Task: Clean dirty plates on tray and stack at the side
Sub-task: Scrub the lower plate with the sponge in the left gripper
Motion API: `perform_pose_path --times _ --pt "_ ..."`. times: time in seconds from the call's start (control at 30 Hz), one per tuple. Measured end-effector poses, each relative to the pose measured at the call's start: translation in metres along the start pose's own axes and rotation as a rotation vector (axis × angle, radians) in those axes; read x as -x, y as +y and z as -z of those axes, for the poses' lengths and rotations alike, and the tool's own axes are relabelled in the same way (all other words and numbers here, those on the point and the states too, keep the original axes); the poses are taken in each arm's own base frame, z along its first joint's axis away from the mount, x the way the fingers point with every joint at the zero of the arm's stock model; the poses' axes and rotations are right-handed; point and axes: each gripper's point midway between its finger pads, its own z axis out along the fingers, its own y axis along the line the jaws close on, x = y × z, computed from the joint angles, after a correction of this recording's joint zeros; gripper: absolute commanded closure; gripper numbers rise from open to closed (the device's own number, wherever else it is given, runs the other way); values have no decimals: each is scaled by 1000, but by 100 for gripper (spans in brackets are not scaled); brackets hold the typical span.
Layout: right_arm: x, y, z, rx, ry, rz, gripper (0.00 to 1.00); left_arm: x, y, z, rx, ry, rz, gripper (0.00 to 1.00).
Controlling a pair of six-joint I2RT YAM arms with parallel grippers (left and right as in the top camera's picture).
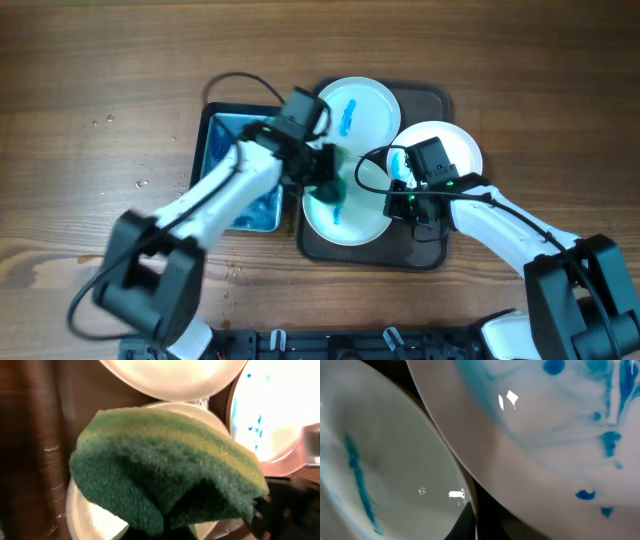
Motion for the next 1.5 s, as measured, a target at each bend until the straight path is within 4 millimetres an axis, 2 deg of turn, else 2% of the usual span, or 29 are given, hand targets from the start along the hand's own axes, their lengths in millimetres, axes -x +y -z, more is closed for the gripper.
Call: perform_pose_path --times 0.13,0.23,0.27,0.33,0.5,0.63,0.77,0.93,1.07,1.2,1.33,1.5 --pt "0 0 0 0 0 2 95 -12 -6 -40 -10 58 -20 96" --pt "0 0 0 1 0 4 96 -22 -2 -66 1 107 -7 96" --pt "0 0 0 1 1 5 96 -23 0 -68 7 115 0 96" --pt "0 0 0 1 1 8 95 -23 8 -65 53 117 18 96" --pt "0 0 0 1 1 8 95 -23 52 -45 325 98 42 96" --pt "1 2 0 7 -3 13 95 -22 59 -42 362 94 42 96" --pt "1 2 0 6 -3 15 96 -18 52 -46 284 94 63 96" --pt "1 0 0 1 -1 10 96 -1 13 -62 9 81 71 94" --pt "1 0 0 1 -1 10 96 -4 -14 -72 -109 98 53 94" --pt "1 0 0 1 -1 10 96 -15 -36 -83 -170 131 17 96" --pt "1 0 0 1 -1 10 96 -21 -38 -85 -179 154 22 96" --pt "1 0 0 1 -1 10 96 -39 -20 -77 -78 246 81 96"
